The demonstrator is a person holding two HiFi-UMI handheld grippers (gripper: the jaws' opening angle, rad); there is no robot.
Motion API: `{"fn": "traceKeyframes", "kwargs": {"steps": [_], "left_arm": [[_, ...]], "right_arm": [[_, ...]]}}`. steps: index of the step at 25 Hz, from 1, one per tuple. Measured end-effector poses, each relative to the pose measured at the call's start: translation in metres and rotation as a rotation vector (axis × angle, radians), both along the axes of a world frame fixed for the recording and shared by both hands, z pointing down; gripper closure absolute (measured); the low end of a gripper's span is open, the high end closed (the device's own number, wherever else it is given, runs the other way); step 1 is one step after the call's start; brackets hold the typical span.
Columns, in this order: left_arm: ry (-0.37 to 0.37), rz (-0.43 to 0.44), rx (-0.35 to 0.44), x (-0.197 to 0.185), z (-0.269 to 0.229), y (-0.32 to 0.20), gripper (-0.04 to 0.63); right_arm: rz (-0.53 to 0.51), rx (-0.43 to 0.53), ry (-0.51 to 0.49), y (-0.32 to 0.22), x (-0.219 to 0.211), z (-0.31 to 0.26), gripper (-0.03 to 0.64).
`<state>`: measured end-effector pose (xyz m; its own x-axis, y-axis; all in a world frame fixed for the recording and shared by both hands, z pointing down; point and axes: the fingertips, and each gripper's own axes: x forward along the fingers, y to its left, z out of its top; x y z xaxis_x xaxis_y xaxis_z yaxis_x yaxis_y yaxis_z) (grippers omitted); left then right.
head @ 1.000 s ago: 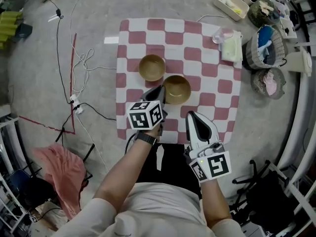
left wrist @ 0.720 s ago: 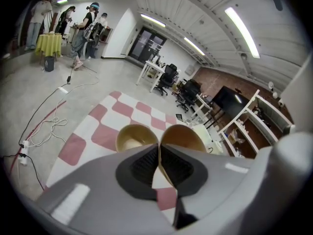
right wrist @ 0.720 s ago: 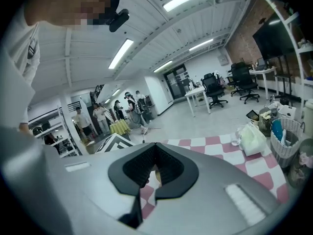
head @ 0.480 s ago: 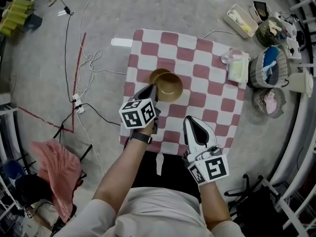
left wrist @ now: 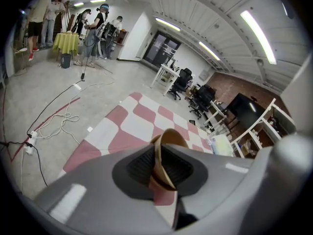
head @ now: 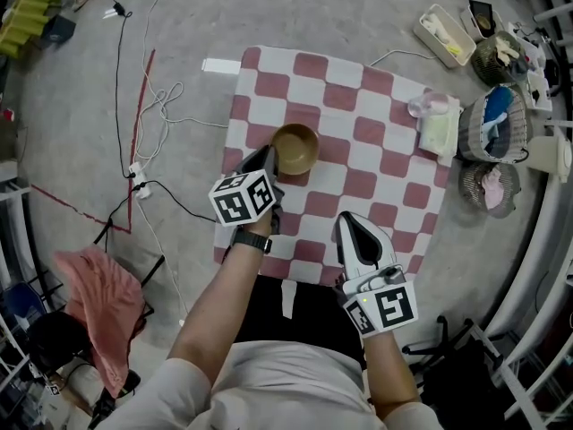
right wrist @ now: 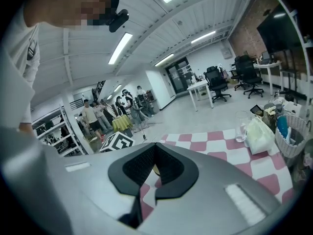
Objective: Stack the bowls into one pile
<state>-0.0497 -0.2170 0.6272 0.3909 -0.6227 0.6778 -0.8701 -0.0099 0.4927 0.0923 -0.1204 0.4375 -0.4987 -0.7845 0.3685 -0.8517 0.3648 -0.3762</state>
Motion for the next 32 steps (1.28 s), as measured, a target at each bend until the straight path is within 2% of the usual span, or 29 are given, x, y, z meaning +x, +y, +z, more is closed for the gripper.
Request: {"fn": "traceKeyframes", "kwargs": {"steps": [9, 15, 20, 23, 29, 32], "left_arm": [[-0.009, -0.017, 0.024, -0.007, -0.002, -0.004, 0.568], [-0.057, -0.016, 0.077, -0.015, -0.035, 0.005, 0.568], [-0.055, 0.018, 0.19, -0.013, -0.094, 0.014, 0.589], [-0.035, 0.075, 0.241, -0.006, -0.133, 0.036, 0.589], [-0.013, 0.199, 0.417, -0.005, -0.213, 0.059, 0.589], [0.003, 0.234, 0.471, -0.011, -0.247, 0.08, 0.589]], "right_arm": [[-0.019, -0.004, -0.011, -0.003, 0.0, 0.002, 0.607], [-0.037, 0.002, -0.022, -0.006, -0.005, -0.008, 0.607], [-0.064, 0.052, -0.034, -0.019, -0.017, -0.031, 0.607], [-0.061, 0.06, -0.034, -0.013, -0.025, -0.052, 0.607], [-0.04, 0.121, -0.01, -0.003, -0.047, -0.086, 0.607], [-0.014, 0.156, -0.002, 0.01, -0.056, -0.107, 0.607]]}}
